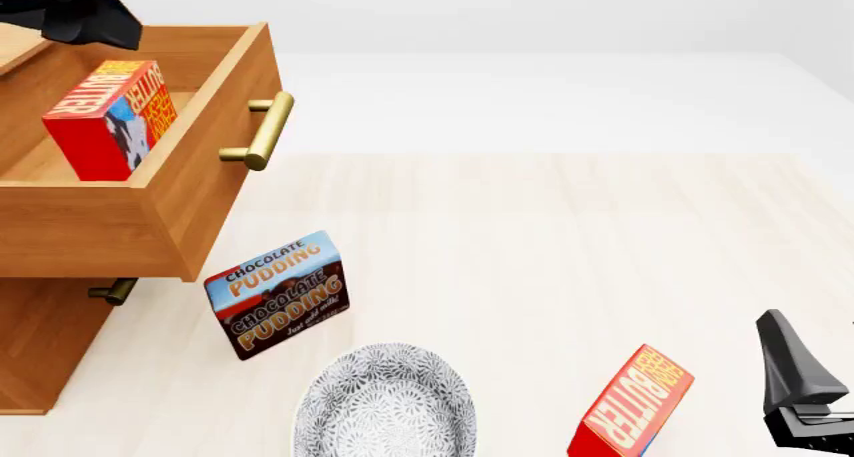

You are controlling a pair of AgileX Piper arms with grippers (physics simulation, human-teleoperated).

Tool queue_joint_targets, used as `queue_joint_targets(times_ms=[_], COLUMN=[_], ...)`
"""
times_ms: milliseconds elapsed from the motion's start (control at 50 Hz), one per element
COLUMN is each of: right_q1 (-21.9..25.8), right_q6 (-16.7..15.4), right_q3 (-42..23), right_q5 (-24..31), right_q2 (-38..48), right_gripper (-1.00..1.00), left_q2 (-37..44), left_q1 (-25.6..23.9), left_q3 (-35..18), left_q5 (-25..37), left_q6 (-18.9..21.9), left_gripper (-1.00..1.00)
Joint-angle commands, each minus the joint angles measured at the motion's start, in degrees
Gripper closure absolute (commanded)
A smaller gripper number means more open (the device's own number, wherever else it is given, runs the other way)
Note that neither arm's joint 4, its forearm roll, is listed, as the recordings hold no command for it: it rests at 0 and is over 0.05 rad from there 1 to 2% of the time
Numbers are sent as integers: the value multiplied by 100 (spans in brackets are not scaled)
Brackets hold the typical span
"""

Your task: Put the butter at the front in the top drawer of the cabinet and close it.

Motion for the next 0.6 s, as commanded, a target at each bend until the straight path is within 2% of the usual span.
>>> queue_joint_targets(times_ms=[20,120,260,600], right_q1=[-1,-1,-1,-1], right_q6=[5,5,5,5], right_q3=[-1,-1,-1,-1], right_q5=[-2,-2,-2,-2], right_q2=[4,4,4,4], right_gripper=[-100,-100,-100,-100], left_q2=[195,402,685,1148], left_q1=[-477,-848,-1240,-1851], left_q3=[-256,-260,-609,-1140], left_q5=[-151,-398,-508,-640], left_q6=[-11,-150,-287,-524], left_gripper=[-100,-100,-100,-100])
